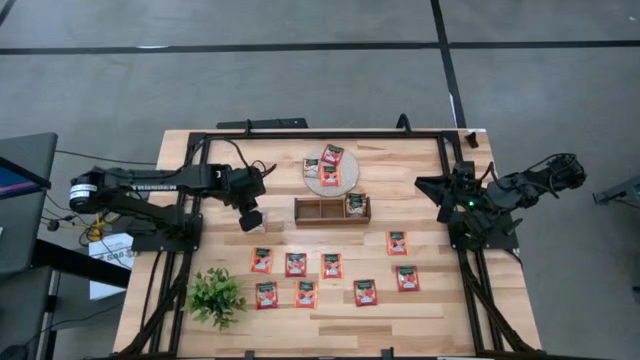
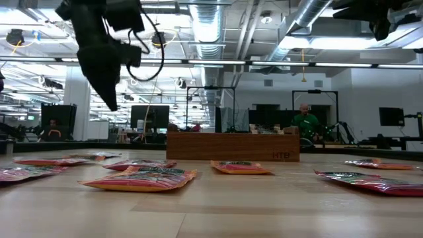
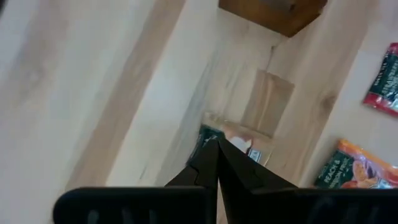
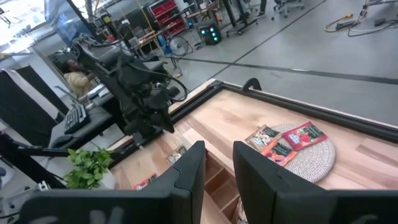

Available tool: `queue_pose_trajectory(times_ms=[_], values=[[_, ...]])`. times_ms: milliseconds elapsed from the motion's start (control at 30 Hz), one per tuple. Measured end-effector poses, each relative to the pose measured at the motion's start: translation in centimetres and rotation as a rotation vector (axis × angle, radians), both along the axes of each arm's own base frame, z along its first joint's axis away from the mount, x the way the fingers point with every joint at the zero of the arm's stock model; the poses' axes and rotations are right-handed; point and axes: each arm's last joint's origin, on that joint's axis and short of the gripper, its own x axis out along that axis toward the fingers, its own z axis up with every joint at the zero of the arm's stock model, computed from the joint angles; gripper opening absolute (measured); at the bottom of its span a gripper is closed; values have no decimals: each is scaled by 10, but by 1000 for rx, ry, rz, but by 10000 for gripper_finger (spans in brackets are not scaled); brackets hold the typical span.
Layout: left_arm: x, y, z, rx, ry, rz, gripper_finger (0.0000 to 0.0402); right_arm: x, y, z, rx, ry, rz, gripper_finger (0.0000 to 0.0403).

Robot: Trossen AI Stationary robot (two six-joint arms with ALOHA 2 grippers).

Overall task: Pick & Place Tea
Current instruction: Put the brown tea bag into the right section of the wooden organizer

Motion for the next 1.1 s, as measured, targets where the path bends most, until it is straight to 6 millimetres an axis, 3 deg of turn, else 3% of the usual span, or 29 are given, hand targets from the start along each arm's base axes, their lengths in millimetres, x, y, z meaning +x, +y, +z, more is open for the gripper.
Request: queue_pose_trajectory(times_ms=[333, 600, 933, 1100], values=[[-17, 14, -40, -157, -29, 3, 0, 0, 0, -2, -29, 31, 22, 76], [-19, 15, -46, -154, -26, -10, 0, 0, 2, -7, -37, 49, 42, 76], [-17, 15, -45, -160, -53, -42, 0, 18, 10, -67, -31, 36, 27, 76], [-17, 15, -45, -165, -54, -44, 0, 17, 10, -80, -73, 114, 66, 76]])
